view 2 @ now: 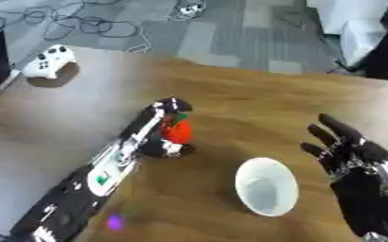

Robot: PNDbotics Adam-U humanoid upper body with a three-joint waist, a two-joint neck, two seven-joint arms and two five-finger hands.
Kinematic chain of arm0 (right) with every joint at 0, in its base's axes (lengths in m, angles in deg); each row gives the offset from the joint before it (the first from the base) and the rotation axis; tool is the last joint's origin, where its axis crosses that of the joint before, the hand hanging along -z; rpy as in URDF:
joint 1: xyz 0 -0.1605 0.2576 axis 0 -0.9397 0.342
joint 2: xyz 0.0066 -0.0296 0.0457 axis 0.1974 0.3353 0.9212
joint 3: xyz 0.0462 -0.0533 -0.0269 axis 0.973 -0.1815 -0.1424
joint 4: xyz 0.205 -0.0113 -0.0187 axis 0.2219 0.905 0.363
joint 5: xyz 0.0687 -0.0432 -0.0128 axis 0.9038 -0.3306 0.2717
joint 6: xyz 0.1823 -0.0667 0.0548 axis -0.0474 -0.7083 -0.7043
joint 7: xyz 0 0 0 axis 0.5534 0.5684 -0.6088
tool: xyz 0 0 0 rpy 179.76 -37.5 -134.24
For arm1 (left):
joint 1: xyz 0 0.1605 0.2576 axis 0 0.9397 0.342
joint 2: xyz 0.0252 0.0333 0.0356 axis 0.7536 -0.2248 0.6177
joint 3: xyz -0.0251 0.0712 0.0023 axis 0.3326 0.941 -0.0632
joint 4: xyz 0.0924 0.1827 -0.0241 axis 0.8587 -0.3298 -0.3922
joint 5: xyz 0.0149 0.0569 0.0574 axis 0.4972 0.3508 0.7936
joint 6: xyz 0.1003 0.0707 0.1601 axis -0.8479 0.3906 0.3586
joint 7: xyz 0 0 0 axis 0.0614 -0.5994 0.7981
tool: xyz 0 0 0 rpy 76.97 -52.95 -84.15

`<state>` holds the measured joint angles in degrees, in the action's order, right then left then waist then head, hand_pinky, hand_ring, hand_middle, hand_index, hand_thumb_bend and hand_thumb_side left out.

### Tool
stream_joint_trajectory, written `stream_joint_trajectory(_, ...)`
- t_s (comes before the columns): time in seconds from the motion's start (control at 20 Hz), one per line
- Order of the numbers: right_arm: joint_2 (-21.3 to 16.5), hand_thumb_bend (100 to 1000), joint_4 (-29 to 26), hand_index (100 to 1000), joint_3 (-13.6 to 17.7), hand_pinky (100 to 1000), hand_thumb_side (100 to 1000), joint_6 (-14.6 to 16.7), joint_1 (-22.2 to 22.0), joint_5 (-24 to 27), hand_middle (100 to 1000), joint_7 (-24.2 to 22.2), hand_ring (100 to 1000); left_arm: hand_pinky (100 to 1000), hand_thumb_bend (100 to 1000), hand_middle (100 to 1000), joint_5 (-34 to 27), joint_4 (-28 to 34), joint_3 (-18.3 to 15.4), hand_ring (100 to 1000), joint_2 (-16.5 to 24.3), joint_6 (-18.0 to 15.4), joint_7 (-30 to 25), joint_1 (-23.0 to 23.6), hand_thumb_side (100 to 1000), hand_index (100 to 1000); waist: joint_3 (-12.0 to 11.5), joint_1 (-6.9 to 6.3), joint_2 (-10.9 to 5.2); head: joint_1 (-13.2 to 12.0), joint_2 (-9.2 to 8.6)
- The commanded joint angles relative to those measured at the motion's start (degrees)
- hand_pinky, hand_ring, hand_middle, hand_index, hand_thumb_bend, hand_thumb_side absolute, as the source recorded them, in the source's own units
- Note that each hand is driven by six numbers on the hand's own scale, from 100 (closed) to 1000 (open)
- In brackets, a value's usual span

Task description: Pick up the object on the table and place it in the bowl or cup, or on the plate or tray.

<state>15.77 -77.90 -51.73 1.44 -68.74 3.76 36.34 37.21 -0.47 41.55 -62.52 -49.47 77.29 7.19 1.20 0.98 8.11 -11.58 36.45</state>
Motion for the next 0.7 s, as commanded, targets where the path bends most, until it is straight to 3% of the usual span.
stream_joint_trajectory(0.05, -1.2, 100, -1.4, 895, -0.2, 868, 896, -0.1, 0.6, 0.8, 941, -0.6, 940, 736, 892, 736, 1.1, 0.4, 0.0, 775, 2.0, -0.5, -0.5, -1.7, 857, 787, 0.2, 0.16, -0.44, 0.2, -0.81)
stream_joint_trajectory(0.35, -1.3, 100, -2.4, 895, -0.3, 868, 897, -0.8, 0.5, 2.8, 939, -1.8, 940, 723, 879, 727, 2.5, -2.2, -0.4, 753, 2.5, -0.5, -0.8, -2.6, 835, 785, 0.8, 0.51, -0.19, 0.0, -0.96)
stream_joint_trajectory(0.45, -1.3, 100, -2.5, 894, -0.3, 867, 897, -1.0, 0.5, 3.2, 938, -1.9, 939, 605, 839, 649, 2.7, -2.8, -0.5, 651, 2.3, -0.5, -0.8, -2.7, 716, 742, 0.8, 0.6, -0.11, 0.0, -0.93)
stream_joint_trajectory(0.5, -1.3, 100, -2.6, 894, -0.3, 868, 897, -1.0, 0.5, 3.3, 938, -1.9, 939, 631, 846, 665, 2.7, -3.0, -0.6, 667, 2.2, -0.5, -0.7, -2.7, 738, 750, 0.9, 0.64, -0.07, -0.1, -0.92)
stream_joint_trajectory(0.55, -1.3, 100, -2.7, 894, -0.2, 867, 897, -1.1, 0.5, 3.4, 938, -2.0, 938, 529, 796, 609, 2.7, -3.1, -0.6, 600, 2.0, -0.4, -0.6, -2.6, 635, 725, 0.9, 0.7, -0.02, -0.1, -0.89)
stream_joint_trajectory(0.6, -1.2, 100, -2.7, 893, -0.2, 867, 901, -1.1, 0.5, 3.5, 938, -2.0, 938, 516, 803, 601, 2.7, -3.3, -0.6, 588, 1.9, -0.1, -0.5, -2.5, 566, 719, 0.9, 0.76, 0.02, -0.1, -0.87)
stream_joint_trajectory(0.65, -1.2, 100, -2.8, 893, -0.2, 867, 897, -1.2, 0.6, 3.6, 937, -2.0, 938, 512, 757, 595, 2.8, -3.4, -0.6, 582, 1.7, 0.1, -0.5, -2.4, 557, 707, 1.0, 0.83, 0.08, -0.2, -0.85)
stream_joint_trajectory(0.7, -1.2, 100, -2.9, 893, -0.2, 867, 897, -1.2, 0.6, 3.7, 937, -2.0, 938, 515, 766, 599, 3.0, -3.5, -0.5, 586, 1.6, 0.4, -0.4, -2.4, 577, 716, 1.0, 0.88, 0.12, -0.2, -0.83)
